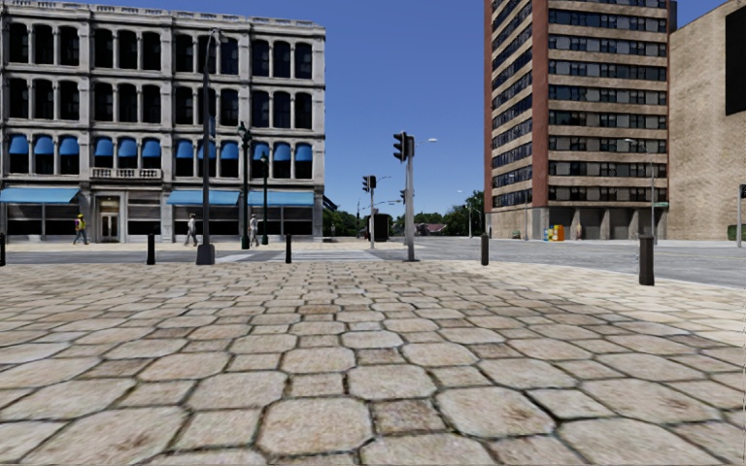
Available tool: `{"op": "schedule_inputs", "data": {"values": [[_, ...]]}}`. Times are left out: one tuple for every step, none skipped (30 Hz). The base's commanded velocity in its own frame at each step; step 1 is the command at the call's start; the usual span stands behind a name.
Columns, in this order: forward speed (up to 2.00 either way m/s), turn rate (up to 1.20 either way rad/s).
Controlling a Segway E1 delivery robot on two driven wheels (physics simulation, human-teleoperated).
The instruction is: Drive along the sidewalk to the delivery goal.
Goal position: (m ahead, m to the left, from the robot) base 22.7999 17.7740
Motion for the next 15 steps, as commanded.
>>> {"op": "schedule_inputs", "data": {"values": [[2.00, 0.00], [2.00, 0.00], [2.00, 0.00], [2.00, 0.01], [2.00, 0.05], [2.00, 0.06], [2.00, 0.06], [2.00, 0.06], [2.00, 0.06], [2.00, 0.06], [2.00, 0.06], [2.00, 0.06], [2.00, 0.07], [2.00, 0.07], [2.00, 0.07]]}}
